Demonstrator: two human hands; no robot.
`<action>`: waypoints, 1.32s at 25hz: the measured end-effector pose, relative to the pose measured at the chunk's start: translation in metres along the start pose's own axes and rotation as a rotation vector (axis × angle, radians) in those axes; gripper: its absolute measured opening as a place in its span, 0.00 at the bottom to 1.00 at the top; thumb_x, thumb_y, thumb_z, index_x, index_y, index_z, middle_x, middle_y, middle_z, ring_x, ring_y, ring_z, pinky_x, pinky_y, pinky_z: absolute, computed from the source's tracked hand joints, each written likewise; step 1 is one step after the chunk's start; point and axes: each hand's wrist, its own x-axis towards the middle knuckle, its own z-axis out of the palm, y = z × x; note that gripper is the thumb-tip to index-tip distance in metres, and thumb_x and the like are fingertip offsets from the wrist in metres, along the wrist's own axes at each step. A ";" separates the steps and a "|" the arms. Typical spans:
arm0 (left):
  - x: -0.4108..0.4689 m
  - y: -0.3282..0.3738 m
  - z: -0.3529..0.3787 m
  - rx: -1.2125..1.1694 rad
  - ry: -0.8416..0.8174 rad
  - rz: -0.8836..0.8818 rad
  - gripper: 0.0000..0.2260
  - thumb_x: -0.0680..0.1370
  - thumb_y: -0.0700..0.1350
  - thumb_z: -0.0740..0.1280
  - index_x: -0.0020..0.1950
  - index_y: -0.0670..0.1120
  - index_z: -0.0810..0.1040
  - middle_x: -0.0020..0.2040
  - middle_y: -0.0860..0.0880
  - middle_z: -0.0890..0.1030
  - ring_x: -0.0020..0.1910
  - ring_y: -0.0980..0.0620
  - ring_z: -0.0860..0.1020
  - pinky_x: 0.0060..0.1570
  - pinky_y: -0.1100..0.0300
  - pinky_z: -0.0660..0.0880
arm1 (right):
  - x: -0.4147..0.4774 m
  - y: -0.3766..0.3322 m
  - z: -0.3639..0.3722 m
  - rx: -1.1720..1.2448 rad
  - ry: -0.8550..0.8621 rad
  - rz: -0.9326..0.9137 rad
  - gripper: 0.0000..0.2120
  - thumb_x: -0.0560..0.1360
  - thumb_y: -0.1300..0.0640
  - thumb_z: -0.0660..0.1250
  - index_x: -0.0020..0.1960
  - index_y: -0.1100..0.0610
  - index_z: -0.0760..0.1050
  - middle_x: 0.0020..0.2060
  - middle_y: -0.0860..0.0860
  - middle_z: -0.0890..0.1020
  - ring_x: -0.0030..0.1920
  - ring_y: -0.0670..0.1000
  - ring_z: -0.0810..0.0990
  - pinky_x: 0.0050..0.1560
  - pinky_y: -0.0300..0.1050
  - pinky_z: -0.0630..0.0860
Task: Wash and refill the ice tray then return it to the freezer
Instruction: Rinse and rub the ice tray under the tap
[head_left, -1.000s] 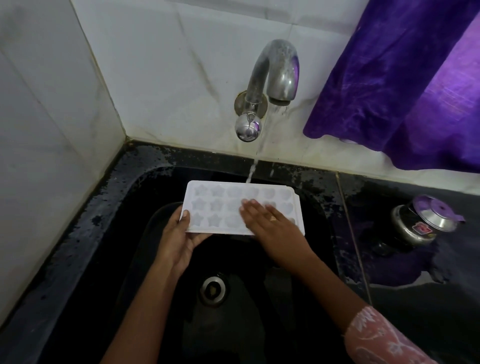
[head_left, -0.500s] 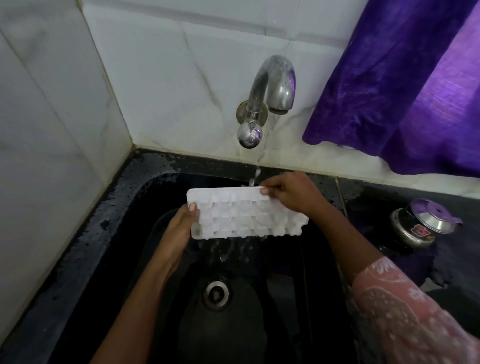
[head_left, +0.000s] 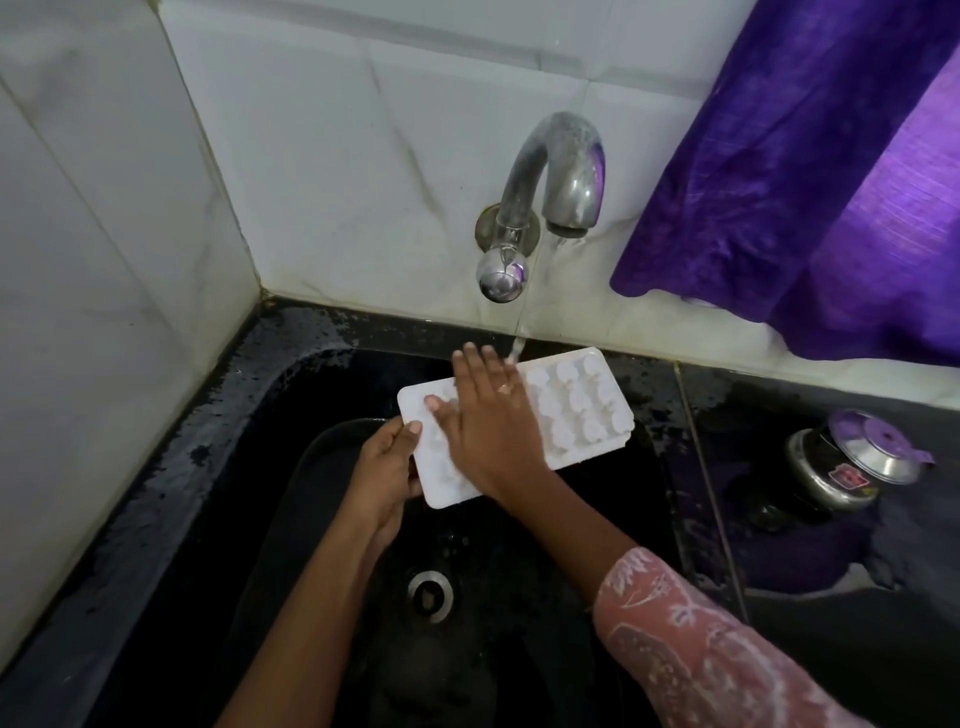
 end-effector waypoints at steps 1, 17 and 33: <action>0.001 0.000 -0.001 0.005 0.011 -0.002 0.09 0.81 0.42 0.57 0.49 0.44 0.77 0.40 0.48 0.82 0.38 0.53 0.80 0.30 0.62 0.77 | -0.003 -0.007 0.004 0.020 -0.005 -0.044 0.39 0.73 0.38 0.34 0.75 0.62 0.52 0.76 0.58 0.53 0.76 0.55 0.48 0.74 0.50 0.40; 0.000 -0.003 -0.018 -0.116 0.121 -0.033 0.15 0.82 0.47 0.56 0.64 0.43 0.73 0.57 0.45 0.80 0.54 0.45 0.79 0.51 0.50 0.75 | -0.003 0.042 -0.014 -0.046 0.040 0.109 0.36 0.73 0.39 0.31 0.76 0.57 0.40 0.77 0.53 0.42 0.76 0.50 0.38 0.72 0.44 0.31; -0.012 -0.002 -0.034 -0.231 0.155 0.039 0.15 0.81 0.51 0.55 0.63 0.45 0.72 0.57 0.47 0.79 0.51 0.50 0.80 0.50 0.51 0.78 | -0.006 0.048 -0.045 0.956 0.227 0.613 0.24 0.79 0.43 0.49 0.69 0.54 0.64 0.68 0.56 0.68 0.68 0.57 0.67 0.68 0.56 0.65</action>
